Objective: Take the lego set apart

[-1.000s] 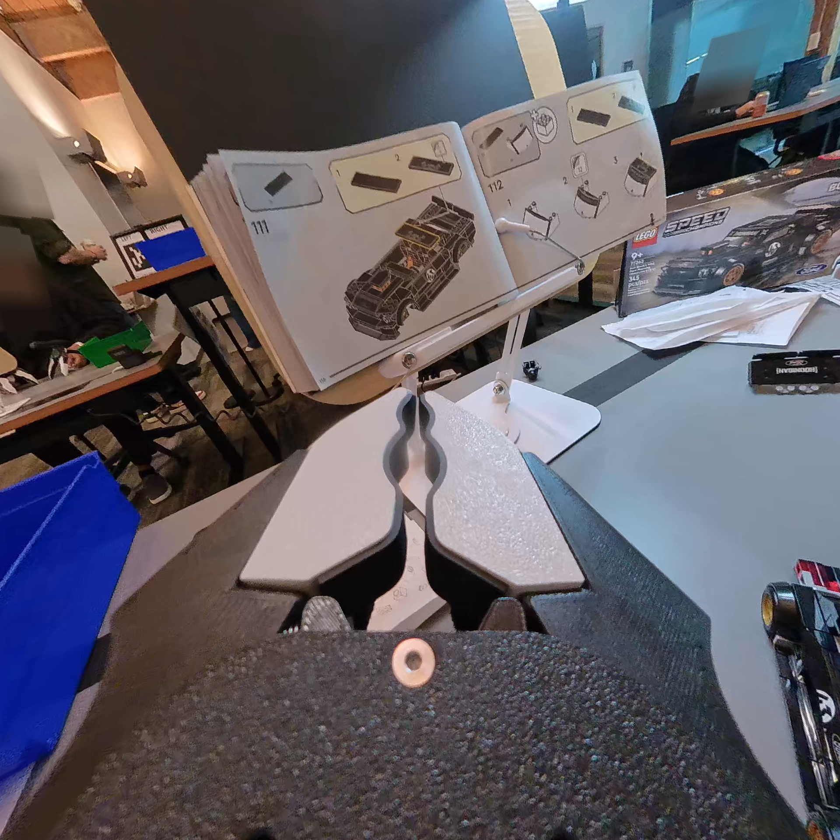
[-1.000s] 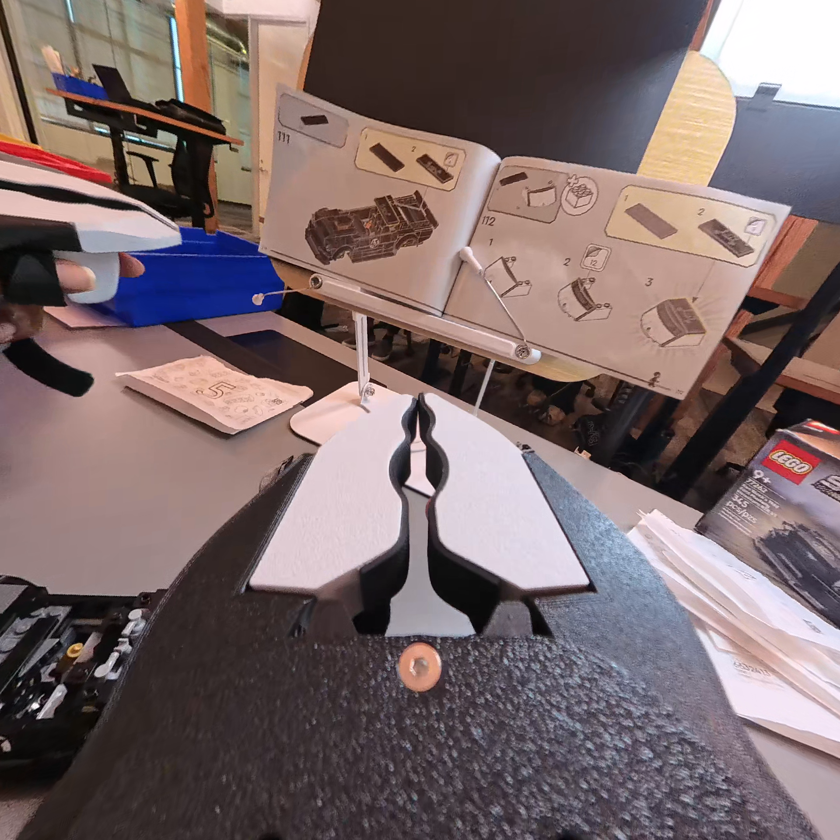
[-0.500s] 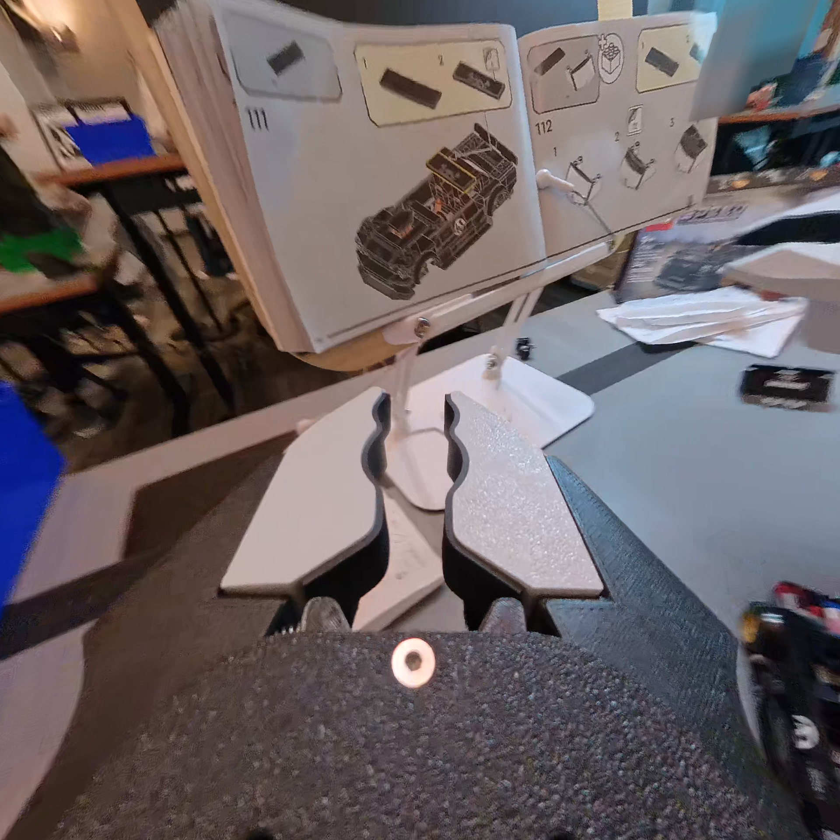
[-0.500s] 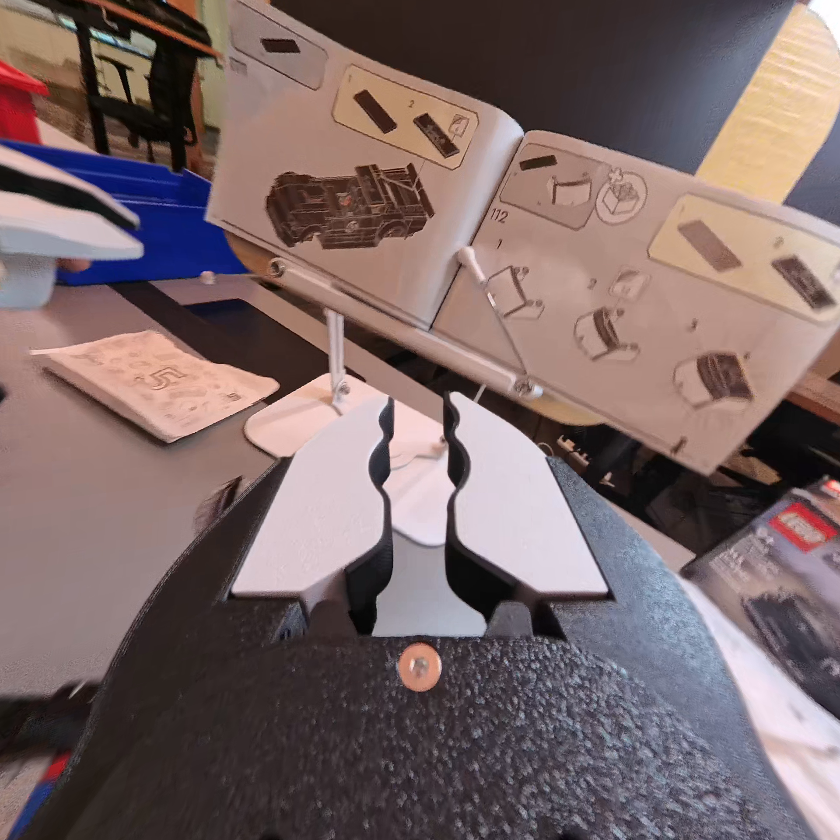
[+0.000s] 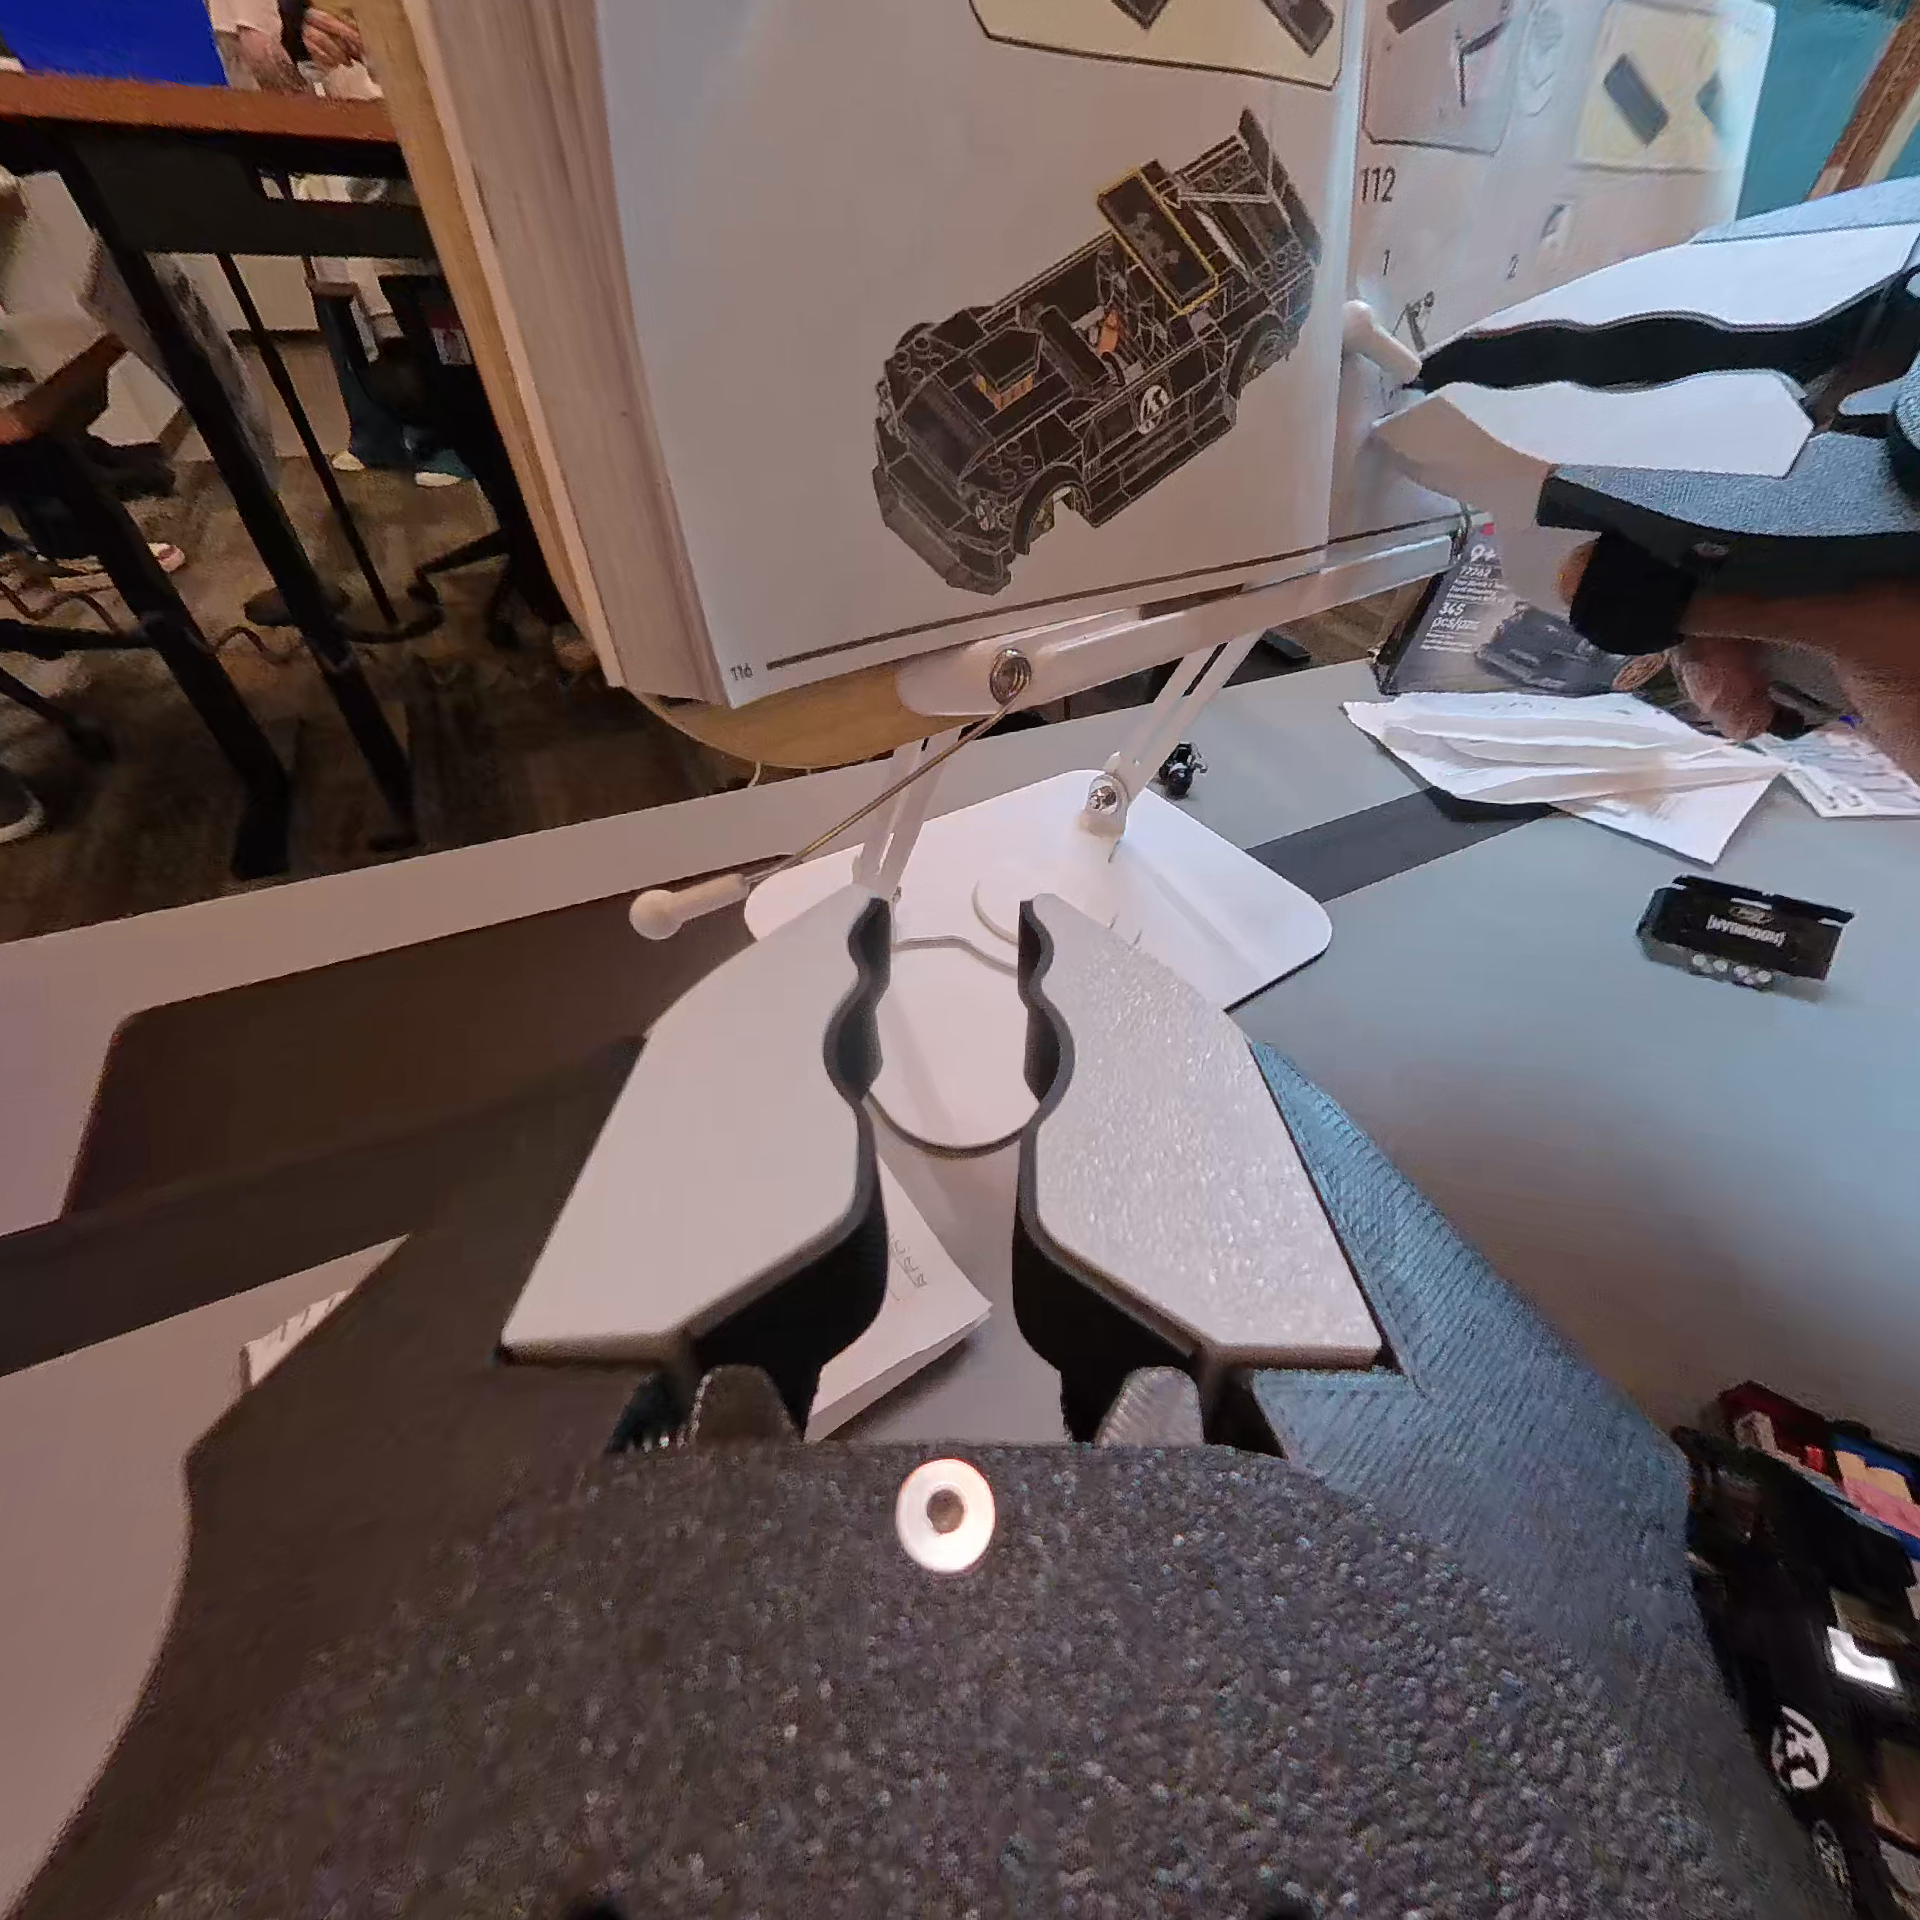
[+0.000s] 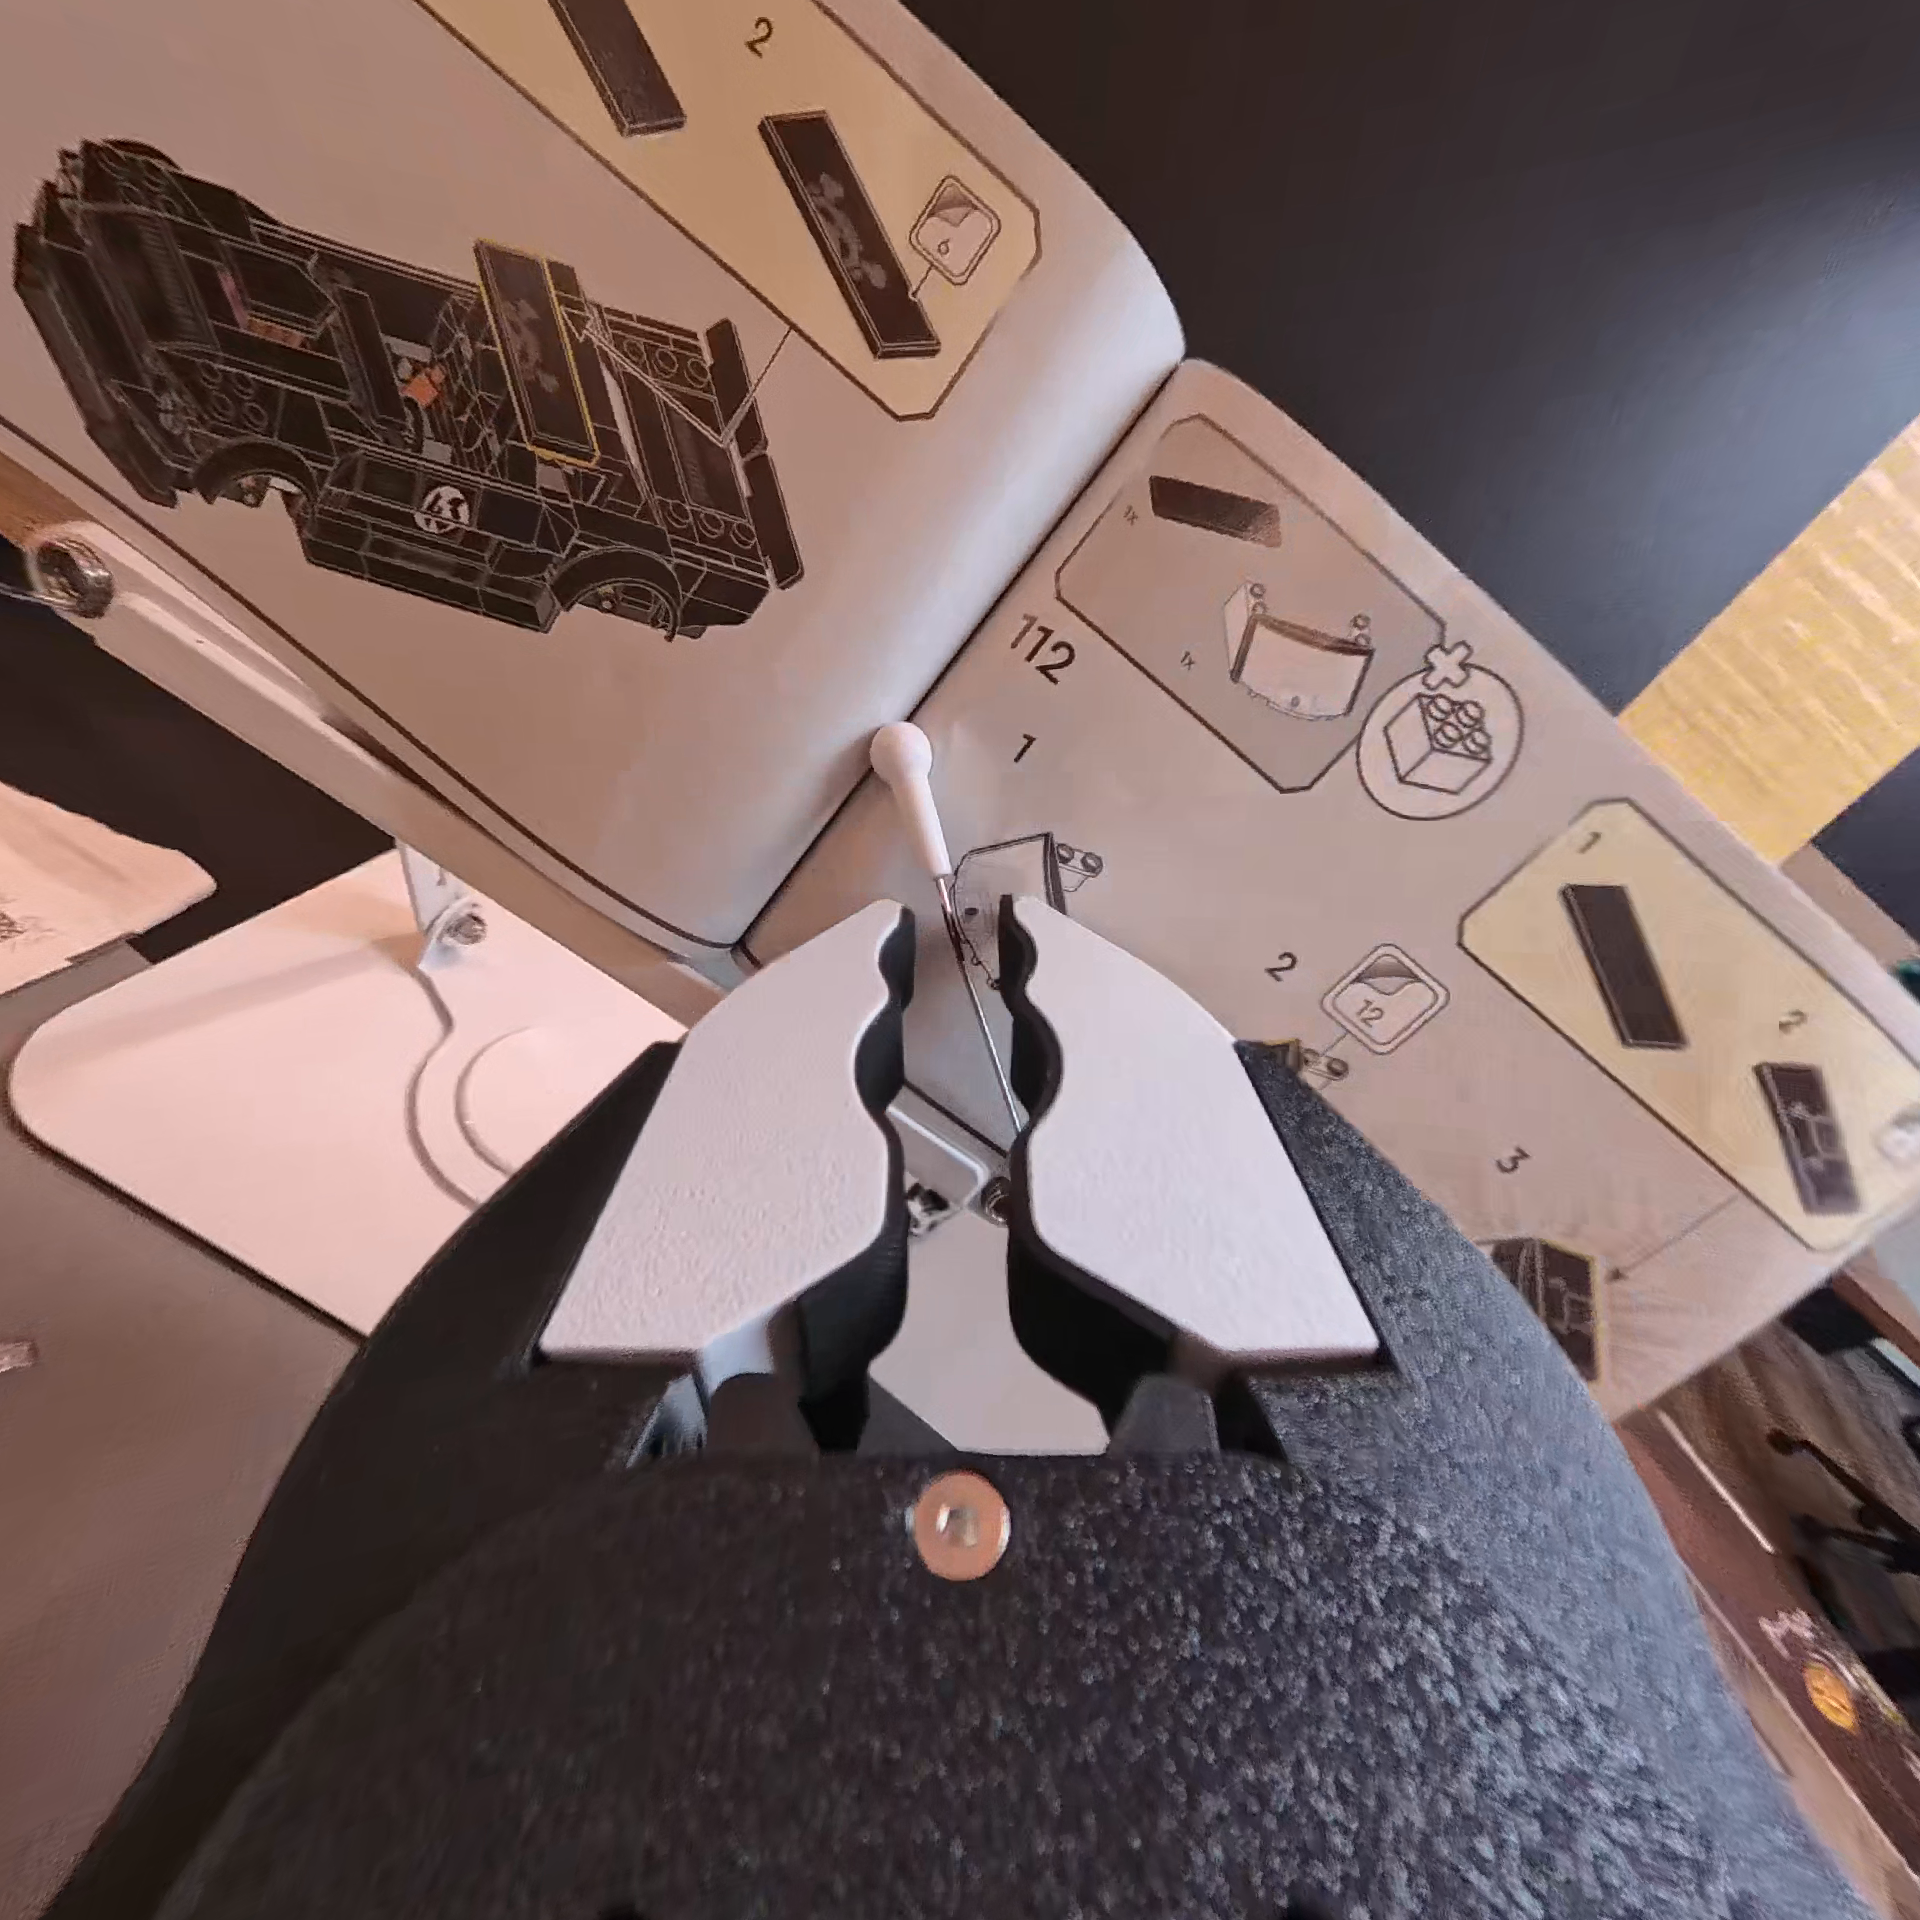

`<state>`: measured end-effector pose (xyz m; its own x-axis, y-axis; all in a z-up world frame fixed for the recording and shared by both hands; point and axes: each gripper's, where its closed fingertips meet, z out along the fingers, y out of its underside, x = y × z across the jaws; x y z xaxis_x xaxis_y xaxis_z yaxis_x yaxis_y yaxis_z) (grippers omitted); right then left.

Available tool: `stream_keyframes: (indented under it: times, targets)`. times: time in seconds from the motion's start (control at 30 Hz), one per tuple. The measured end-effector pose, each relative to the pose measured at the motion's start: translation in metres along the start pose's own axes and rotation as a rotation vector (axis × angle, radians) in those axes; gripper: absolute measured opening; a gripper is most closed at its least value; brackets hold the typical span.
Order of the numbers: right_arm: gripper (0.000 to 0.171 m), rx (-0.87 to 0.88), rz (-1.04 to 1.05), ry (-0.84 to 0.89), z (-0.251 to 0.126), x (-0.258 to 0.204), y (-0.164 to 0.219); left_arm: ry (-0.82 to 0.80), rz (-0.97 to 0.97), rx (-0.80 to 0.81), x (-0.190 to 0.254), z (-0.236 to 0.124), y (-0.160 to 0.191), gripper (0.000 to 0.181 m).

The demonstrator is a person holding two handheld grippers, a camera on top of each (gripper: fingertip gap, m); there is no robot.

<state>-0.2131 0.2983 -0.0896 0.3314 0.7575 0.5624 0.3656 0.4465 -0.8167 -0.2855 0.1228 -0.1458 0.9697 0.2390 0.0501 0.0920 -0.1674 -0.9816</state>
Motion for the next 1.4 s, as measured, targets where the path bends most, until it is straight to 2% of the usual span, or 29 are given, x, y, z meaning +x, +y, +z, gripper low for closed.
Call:
stream_keyframes:
  times: [0.1,0.2,0.37,0.53,0.7,0.8,0.93,1.1,1.2,1.3,1.4]
  targets:
    - [0.015,-0.019,0.061,-0.018,0.005,0.005,0.002,0.001,-0.002,0.007,0.000,0.001,-0.002,0.024]
    - [0.025,-0.013,0.135,-0.062,0.005,0.009,0.004,-0.010,0.005,0.023,-0.003,-0.004,-0.006,0.024]
    - [0.018,0.025,0.079,-0.083,-0.004,0.001,0.002,0.012,-0.032,0.004,-0.004,-0.002,-0.002,0.024]
    - [0.018,0.132,0.002,-0.078,-0.021,-0.004,-0.033,0.004,0.001,0.027,0.000,-0.002,-0.008,0.024]
    - [0.023,0.185,-0.059,-0.161,-0.029,-0.037,-0.070,-0.023,0.020,0.067,-0.003,0.000,-0.024,0.025]
    - [0.037,0.186,-0.100,-0.204,-0.024,-0.066,-0.088,-0.055,0.025,0.100,-0.010,0.001,-0.035,0.026]
    - [0.065,0.228,-0.251,-0.181,-0.005,-0.095,-0.122,-0.076,0.006,0.128,-0.018,-0.001,-0.043,0.026]
    - [0.070,0.332,-0.478,-0.170,0.014,-0.115,-0.169,-0.081,0.002,0.127,-0.021,-0.011,-0.036,0.025]
    - [0.061,0.335,-0.566,-0.180,0.022,-0.119,-0.174,-0.077,-0.009,0.123,-0.024,-0.015,-0.033,0.025]
    - [0.030,0.343,-0.620,-0.158,0.022,-0.116,-0.172,-0.076,-0.021,0.133,-0.027,-0.017,-0.035,0.025]
    - [0.011,0.390,-0.640,-0.117,0.008,-0.109,-0.175,-0.077,-0.020,0.140,-0.028,-0.019,-0.036,0.025]
